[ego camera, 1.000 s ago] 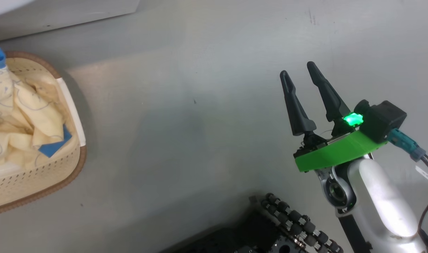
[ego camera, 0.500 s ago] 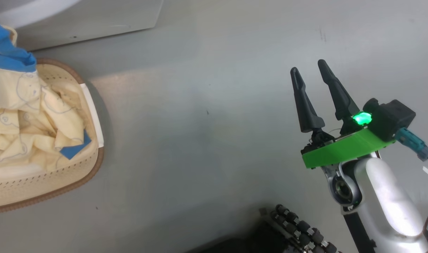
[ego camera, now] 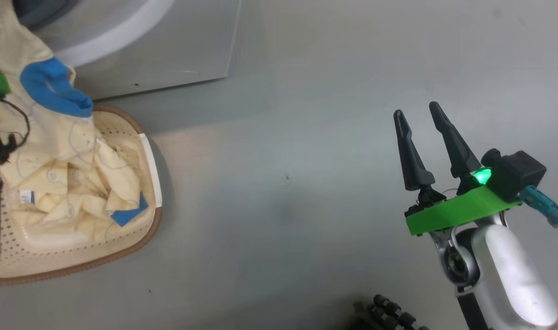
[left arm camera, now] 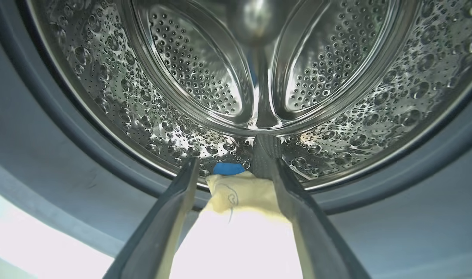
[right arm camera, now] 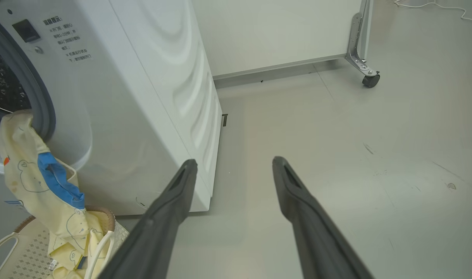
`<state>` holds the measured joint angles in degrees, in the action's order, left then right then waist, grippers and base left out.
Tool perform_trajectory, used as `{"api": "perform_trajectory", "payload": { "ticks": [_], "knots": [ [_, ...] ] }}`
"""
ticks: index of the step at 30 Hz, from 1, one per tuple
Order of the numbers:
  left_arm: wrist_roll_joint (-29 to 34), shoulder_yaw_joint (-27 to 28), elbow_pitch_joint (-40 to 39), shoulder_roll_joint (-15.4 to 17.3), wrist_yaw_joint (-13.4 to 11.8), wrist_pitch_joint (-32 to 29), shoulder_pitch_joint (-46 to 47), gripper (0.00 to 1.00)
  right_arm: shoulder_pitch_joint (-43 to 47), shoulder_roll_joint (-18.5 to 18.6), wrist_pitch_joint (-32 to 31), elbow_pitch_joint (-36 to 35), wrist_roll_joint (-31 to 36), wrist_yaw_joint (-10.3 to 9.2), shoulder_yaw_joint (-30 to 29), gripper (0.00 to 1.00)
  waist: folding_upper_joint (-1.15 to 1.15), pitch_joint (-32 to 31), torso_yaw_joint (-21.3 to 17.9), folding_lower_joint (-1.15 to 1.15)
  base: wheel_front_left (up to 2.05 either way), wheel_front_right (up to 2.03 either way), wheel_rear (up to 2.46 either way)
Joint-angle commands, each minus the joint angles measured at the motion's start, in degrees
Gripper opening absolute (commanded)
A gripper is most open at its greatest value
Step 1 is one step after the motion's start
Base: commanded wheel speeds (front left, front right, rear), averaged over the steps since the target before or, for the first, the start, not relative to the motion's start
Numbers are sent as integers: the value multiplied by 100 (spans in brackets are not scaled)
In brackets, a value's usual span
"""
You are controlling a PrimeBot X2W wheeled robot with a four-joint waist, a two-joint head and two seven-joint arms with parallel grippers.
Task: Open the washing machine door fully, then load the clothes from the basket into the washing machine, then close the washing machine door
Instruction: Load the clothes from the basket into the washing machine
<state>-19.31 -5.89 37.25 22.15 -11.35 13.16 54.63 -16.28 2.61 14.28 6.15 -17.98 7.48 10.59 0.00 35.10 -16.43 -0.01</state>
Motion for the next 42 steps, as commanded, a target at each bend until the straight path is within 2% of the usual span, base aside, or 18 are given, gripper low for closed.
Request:
{"api": "perform_trajectory", "payload": {
  "ticks": [1,7,14,26,36,42],
  "knots": [
    [1,127,-398,166,-109,84,-309,100,192,27,-34,-189,66,1,-1,100,0,-265,128,1,0,0,0],
    [-37,147,-1271,-240,-423,154,-1502,100,436,27,-175,-251,194,1,-196,100,0,-750,309,1,0,0,0],
    [80,114,-2097,-439,-703,176,-2723,100,693,27,-356,-369,349,1,-234,100,0,-1377,428,1,0,0,0],
    [84,-109,-2931,-711,-754,182,-4344,100,1108,27,-678,-577,576,1,-373,100,0,-2195,687,1,0,0,0],
    [39,-254,-3244,-835,-756,183,-5055,100,1464,27,-965,-844,749,1,-453,100,0,-2715,933,1,0,0,0],
    [125,-377,-3426,-932,-882,181,-5446,100,1661,27,-1116,-986,816,1,-453,100,0,-2984,992,1,0,0,0]
  ]
}}
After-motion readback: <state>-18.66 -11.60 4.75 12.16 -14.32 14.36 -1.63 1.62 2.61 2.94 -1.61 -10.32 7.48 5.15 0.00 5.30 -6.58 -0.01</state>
